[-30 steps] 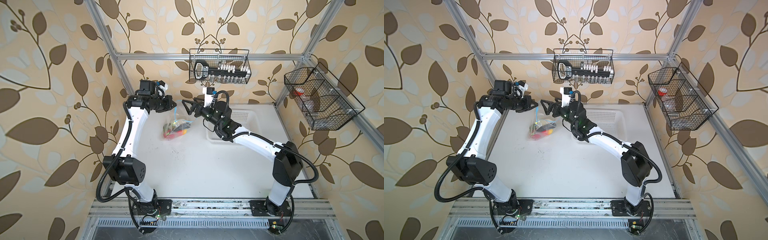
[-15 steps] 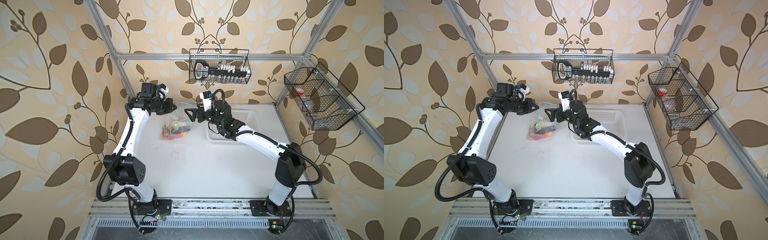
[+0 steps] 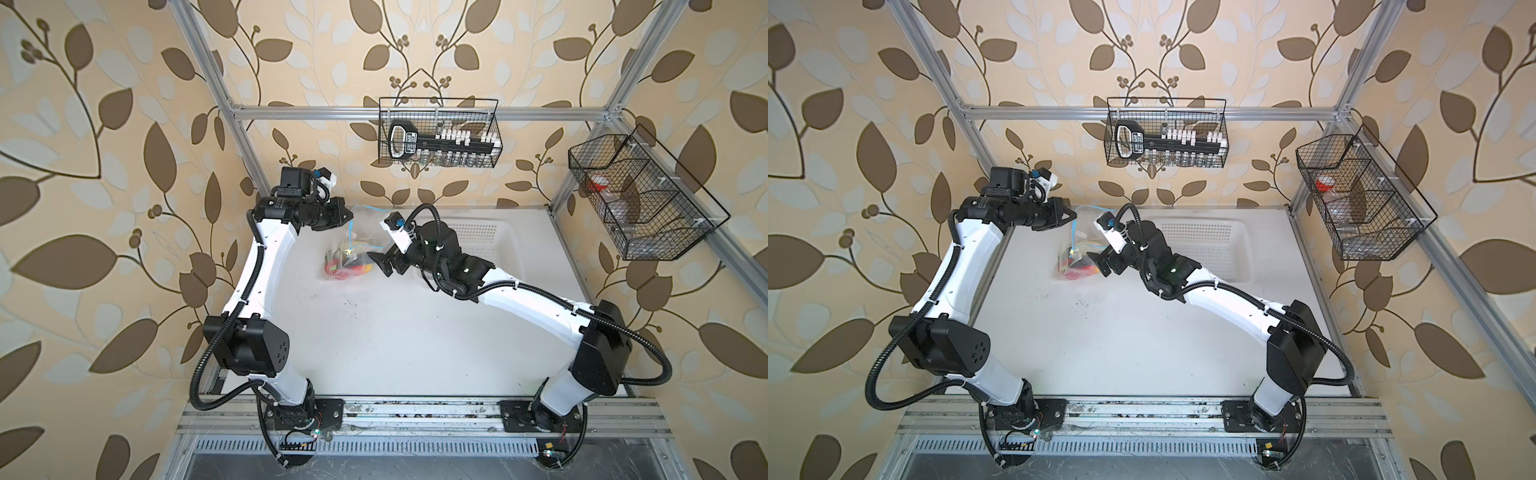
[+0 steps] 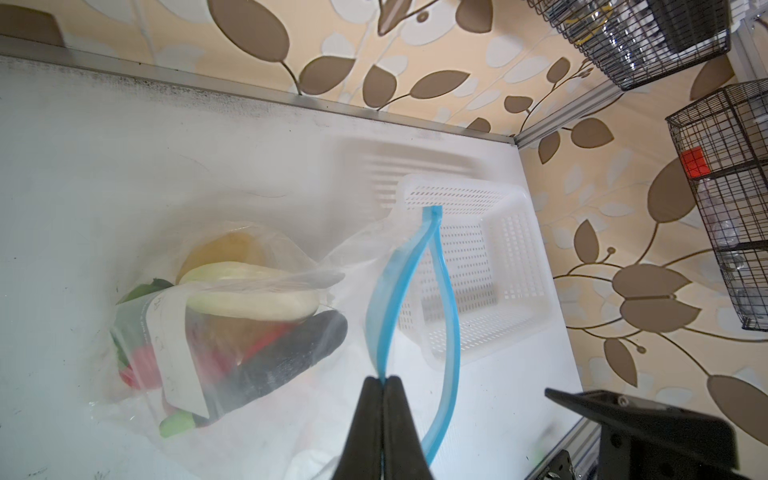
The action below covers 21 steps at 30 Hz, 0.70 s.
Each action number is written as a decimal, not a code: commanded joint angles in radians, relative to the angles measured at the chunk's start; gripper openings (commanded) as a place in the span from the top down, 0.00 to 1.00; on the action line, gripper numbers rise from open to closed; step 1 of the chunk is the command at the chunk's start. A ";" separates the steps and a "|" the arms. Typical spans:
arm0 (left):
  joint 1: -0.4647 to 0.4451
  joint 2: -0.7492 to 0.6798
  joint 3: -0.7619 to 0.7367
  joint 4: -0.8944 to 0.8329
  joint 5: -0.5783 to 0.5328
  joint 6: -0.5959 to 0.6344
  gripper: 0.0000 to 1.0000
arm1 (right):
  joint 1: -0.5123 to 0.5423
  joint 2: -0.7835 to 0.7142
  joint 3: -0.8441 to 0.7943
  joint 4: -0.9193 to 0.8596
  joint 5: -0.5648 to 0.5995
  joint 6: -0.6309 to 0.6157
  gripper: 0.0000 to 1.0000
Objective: Place the food in the zip-top bag and seal the zipper
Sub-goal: 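Move the right gripper to the bag's zipper edge near the left gripper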
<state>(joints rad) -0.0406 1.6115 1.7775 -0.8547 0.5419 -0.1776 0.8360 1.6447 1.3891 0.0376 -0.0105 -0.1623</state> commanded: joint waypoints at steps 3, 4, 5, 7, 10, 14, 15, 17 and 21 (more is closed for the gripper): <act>-0.010 -0.052 -0.023 0.031 0.024 0.034 1.00 | 0.024 -0.029 -0.024 -0.061 -0.042 -0.163 0.04; -0.010 -0.050 -0.021 0.029 0.029 0.034 1.00 | 0.031 -0.032 -0.028 -0.062 -0.046 -0.178 0.05; -0.012 -0.047 -0.017 0.027 0.033 0.034 1.00 | 0.039 -0.035 -0.030 -0.063 -0.044 -0.193 0.07; -0.012 -0.045 -0.012 0.022 0.038 0.037 1.00 | 0.058 -0.041 -0.035 -0.067 -0.036 -0.228 0.08; -0.012 -0.048 -0.016 0.023 0.044 0.044 1.00 | 0.098 -0.043 -0.031 -0.081 0.004 -0.310 0.15; -0.013 -0.046 -0.012 0.025 0.060 0.048 1.00 | 0.150 -0.031 -0.026 -0.093 0.085 -0.421 0.23; -0.013 -0.043 -0.007 0.018 0.064 0.055 1.00 | 0.155 -0.027 -0.023 -0.097 0.093 -0.436 0.25; -0.015 -0.036 0.001 0.007 0.064 0.060 1.00 | 0.163 -0.014 -0.004 -0.114 0.106 -0.459 0.28; -0.018 -0.032 -0.001 -0.002 0.066 0.073 1.00 | 0.164 0.007 0.056 -0.178 0.106 -0.492 0.33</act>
<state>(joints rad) -0.0475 1.6089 1.7538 -0.8455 0.5751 -0.1368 1.0012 1.6421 1.3861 -0.0937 0.0689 -0.5777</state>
